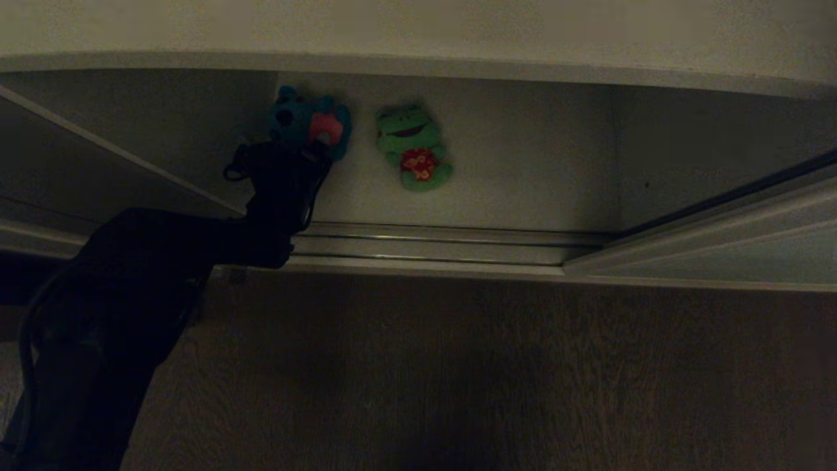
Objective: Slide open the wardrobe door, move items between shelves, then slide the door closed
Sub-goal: Place the blue doll on the higher shelf
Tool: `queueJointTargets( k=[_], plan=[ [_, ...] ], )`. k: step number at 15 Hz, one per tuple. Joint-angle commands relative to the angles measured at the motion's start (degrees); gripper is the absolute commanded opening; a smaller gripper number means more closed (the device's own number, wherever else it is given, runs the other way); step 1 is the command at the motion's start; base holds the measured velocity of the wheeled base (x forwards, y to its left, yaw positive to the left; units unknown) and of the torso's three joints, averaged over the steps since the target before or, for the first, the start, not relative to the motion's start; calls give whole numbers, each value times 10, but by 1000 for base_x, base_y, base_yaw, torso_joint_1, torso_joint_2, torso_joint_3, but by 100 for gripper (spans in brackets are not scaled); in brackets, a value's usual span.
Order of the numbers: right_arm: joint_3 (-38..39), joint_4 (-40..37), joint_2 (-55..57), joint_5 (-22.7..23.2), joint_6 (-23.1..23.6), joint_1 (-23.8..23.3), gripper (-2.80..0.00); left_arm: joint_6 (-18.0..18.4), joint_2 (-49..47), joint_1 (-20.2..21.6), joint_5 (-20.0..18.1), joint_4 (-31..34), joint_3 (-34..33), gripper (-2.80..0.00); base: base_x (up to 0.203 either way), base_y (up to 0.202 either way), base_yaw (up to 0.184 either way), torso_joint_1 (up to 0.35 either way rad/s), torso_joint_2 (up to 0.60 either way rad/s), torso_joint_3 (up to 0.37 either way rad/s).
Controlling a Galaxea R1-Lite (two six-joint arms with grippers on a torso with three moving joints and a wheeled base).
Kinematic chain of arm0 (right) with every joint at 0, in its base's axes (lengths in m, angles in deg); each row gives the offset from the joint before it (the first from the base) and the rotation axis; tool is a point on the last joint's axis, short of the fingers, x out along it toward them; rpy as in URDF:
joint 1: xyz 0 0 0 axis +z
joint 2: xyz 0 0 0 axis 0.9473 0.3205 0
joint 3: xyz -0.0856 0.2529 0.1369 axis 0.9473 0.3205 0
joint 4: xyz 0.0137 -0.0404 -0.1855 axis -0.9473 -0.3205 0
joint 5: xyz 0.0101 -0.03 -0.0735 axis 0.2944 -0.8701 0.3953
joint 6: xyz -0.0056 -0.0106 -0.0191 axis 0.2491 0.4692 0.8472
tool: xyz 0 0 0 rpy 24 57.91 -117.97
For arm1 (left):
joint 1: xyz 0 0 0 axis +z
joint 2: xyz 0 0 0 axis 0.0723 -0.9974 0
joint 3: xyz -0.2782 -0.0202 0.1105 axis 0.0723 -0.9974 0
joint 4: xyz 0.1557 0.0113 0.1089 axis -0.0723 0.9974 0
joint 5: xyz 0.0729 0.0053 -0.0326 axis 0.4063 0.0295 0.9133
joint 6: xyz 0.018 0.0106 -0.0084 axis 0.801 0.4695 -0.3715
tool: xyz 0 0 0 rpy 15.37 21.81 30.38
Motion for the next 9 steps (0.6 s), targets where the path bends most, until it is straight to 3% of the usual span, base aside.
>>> queueJointTargets(
  k=[1, 9],
  plan=[
    [0, 0, -2, 0, 0, 0, -280, -3, -5, 0, -6, -8, 0, 0, 0, 0, 0, 0, 0, 0],
    [0, 0, -2, 0, 0, 0, -280, -1, -21, 0, -40, -51, 0, 0, 0, 0, 0, 0, 0, 0]
  ],
)
